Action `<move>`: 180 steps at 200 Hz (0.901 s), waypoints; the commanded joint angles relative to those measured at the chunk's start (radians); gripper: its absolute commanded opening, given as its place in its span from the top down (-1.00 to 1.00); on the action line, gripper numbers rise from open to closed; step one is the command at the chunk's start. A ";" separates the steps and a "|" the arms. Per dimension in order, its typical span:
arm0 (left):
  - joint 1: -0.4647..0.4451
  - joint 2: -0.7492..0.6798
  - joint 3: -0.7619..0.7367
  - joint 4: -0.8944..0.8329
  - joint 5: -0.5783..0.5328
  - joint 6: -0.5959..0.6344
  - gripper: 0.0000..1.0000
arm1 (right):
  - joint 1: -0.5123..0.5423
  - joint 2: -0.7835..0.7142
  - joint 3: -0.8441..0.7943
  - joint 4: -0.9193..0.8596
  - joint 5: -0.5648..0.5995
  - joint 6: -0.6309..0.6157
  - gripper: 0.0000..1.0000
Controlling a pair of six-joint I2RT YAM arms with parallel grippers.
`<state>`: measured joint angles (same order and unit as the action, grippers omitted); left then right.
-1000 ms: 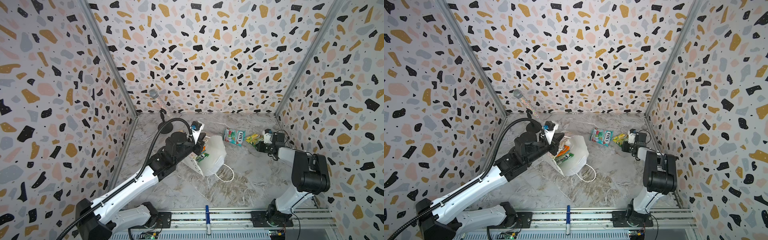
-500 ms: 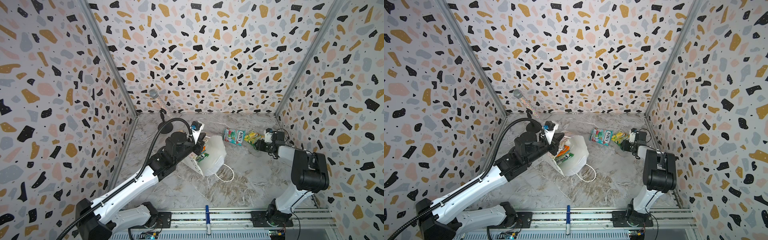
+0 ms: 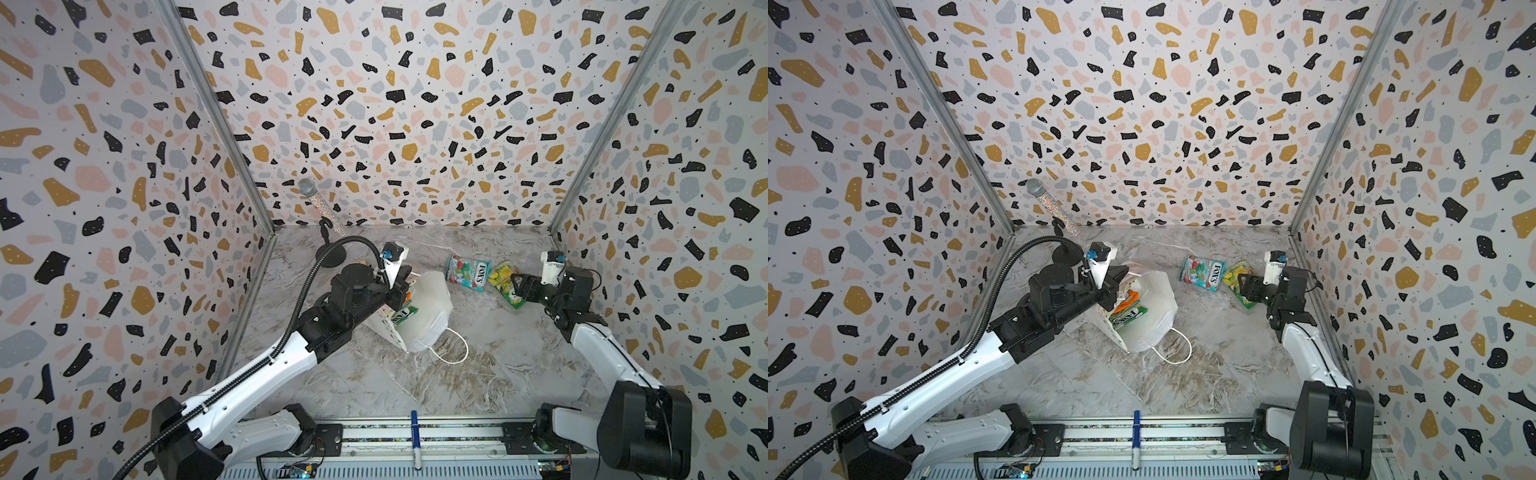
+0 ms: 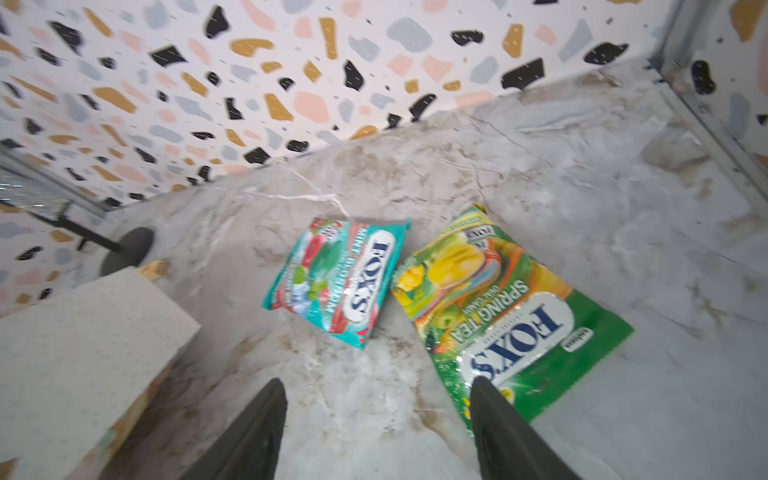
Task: Take the snacks out of the paper bag
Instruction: 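Move the right gripper back toward the bag opening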
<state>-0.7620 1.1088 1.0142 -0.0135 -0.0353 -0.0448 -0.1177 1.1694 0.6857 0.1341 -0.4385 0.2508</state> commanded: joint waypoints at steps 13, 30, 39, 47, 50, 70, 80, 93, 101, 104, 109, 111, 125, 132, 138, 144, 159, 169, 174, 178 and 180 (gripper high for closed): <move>0.001 -0.021 -0.008 0.056 -0.008 0.006 1.00 | 0.092 -0.144 -0.024 -0.016 -0.111 0.089 -0.40; 0.002 -0.020 -0.009 0.056 -0.009 0.006 1.00 | 0.176 -0.193 -0.029 -0.039 -0.106 0.105 -0.39; 0.002 -0.020 -0.006 0.056 -0.008 0.006 1.00 | 0.219 -0.212 -0.030 -0.050 -0.094 0.114 -0.39; 0.000 -0.021 -0.006 0.056 -0.009 0.006 1.00 | 0.256 -0.225 -0.029 -0.057 -0.085 0.125 -0.39; 0.001 -0.021 -0.008 0.056 -0.009 0.006 1.00 | 0.270 -0.227 -0.029 -0.059 -0.081 0.131 -0.39; 0.002 -0.023 -0.010 0.059 -0.012 0.006 1.00 | 0.371 -0.227 -0.025 -0.063 -0.076 0.133 -0.36; 0.001 -0.023 -0.010 0.060 -0.011 0.006 1.00 | 0.424 -0.222 -0.019 -0.061 -0.066 0.129 -0.34; 0.002 -0.021 -0.010 0.060 -0.011 0.005 1.00 | 0.496 -0.206 -0.012 -0.048 -0.057 0.128 -0.32; 0.001 -0.021 -0.010 0.060 -0.012 0.006 1.00 | 0.536 -0.193 -0.008 -0.041 -0.055 0.126 -0.29; 0.002 -0.021 -0.009 0.060 -0.012 0.006 1.00 | 0.549 -0.189 -0.007 -0.038 -0.055 0.125 -0.28; 0.001 -0.023 -0.011 0.061 -0.014 0.006 1.00 | 0.574 -0.182 -0.003 -0.032 -0.050 0.125 -0.28; 0.001 -0.023 -0.011 0.061 -0.014 0.006 1.00 | 0.585 -0.179 -0.003 -0.029 -0.049 0.125 -0.28; 0.001 -0.022 -0.011 0.061 -0.014 0.006 1.00 | 0.649 -0.159 -0.003 0.000 -0.039 0.124 -0.26; 0.001 -0.023 -0.011 0.061 -0.013 0.006 1.00 | 0.677 -0.144 -0.002 0.012 -0.038 0.124 -0.24; 0.001 -0.023 -0.012 0.062 -0.012 0.005 1.00 | 0.697 -0.132 0.001 0.021 -0.033 0.125 -0.22; 0.002 -0.023 -0.011 0.063 -0.011 0.003 1.00 | 0.721 -0.118 0.006 0.027 -0.025 0.128 -0.21; 0.001 -0.022 -0.012 0.066 -0.011 0.003 1.00 | 0.763 -0.086 0.015 0.041 -0.015 0.129 -0.18; 0.001 -0.021 -0.013 0.067 -0.011 0.003 1.00 | 0.788 -0.058 0.023 0.050 -0.005 0.129 -0.15; 0.001 -0.021 -0.014 0.066 -0.011 0.001 1.00 | 0.797 -0.046 0.026 0.051 0.003 0.127 -0.13; 0.002 -0.021 -0.013 0.066 -0.011 0.002 1.00 | 0.805 -0.035 0.031 0.052 0.007 0.127 -0.12; 0.002 -0.021 -0.012 0.067 -0.011 0.001 1.00 | 0.808 -0.031 0.032 0.053 0.009 0.127 -0.11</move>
<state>-0.7620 1.1088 1.0100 -0.0124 -0.0360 -0.0448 0.6518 1.1027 0.6617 0.1486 -0.4690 0.3771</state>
